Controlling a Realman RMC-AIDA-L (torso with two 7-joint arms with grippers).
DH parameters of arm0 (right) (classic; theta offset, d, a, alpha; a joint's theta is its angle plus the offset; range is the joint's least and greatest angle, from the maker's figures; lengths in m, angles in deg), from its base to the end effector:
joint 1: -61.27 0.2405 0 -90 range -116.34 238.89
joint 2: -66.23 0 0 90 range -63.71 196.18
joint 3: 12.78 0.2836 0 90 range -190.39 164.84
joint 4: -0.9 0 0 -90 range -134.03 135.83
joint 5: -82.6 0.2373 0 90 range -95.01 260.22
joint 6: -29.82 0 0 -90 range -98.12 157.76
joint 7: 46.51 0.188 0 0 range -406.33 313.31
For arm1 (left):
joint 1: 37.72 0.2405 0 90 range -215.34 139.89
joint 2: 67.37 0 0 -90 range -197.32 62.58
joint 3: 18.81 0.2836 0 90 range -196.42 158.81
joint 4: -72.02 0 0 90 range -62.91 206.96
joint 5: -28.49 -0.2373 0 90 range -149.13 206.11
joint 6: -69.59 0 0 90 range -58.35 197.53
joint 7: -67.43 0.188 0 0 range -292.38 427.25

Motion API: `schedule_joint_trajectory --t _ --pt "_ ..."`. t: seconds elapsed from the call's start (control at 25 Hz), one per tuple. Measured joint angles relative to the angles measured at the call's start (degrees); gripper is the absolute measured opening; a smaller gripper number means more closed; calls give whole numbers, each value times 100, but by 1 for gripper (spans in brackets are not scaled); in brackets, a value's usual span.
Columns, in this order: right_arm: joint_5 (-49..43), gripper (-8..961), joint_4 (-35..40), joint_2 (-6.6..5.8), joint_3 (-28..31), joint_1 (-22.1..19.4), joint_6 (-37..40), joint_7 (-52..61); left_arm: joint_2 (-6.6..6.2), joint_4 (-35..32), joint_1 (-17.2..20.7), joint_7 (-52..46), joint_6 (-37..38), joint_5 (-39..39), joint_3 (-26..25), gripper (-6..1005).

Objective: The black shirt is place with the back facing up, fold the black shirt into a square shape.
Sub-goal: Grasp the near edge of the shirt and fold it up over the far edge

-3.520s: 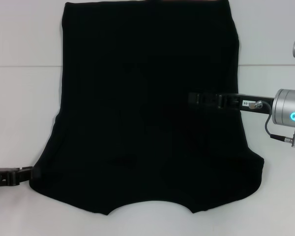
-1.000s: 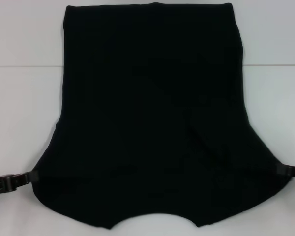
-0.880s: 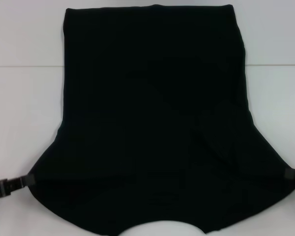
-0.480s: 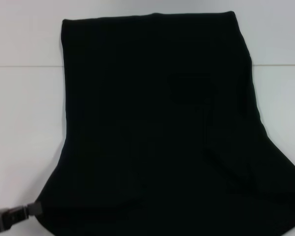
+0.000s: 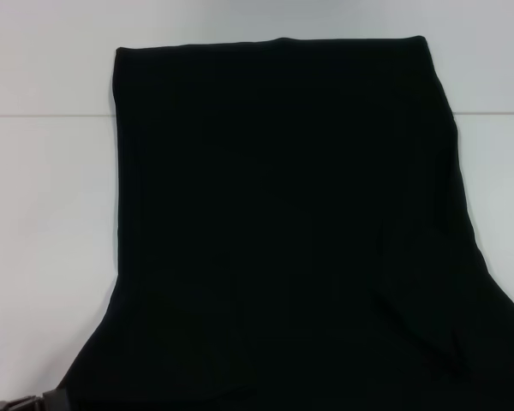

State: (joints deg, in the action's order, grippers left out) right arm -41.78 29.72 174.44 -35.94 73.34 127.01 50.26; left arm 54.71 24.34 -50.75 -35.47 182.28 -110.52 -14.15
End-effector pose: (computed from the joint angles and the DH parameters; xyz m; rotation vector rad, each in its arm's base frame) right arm 0.4386 0.2429 0.0294 -2.2675 1.5574 0.6924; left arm -0.3920 0.2099 0.0002 -2.2522 -1.6917 -0.8529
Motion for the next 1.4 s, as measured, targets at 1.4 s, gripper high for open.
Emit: schedule_joint_trajectory --t 1.4 --pt "29 28 -887 436 990 3301 -4159 103 -689 2484 -3402 413 -5281 711 176 20"
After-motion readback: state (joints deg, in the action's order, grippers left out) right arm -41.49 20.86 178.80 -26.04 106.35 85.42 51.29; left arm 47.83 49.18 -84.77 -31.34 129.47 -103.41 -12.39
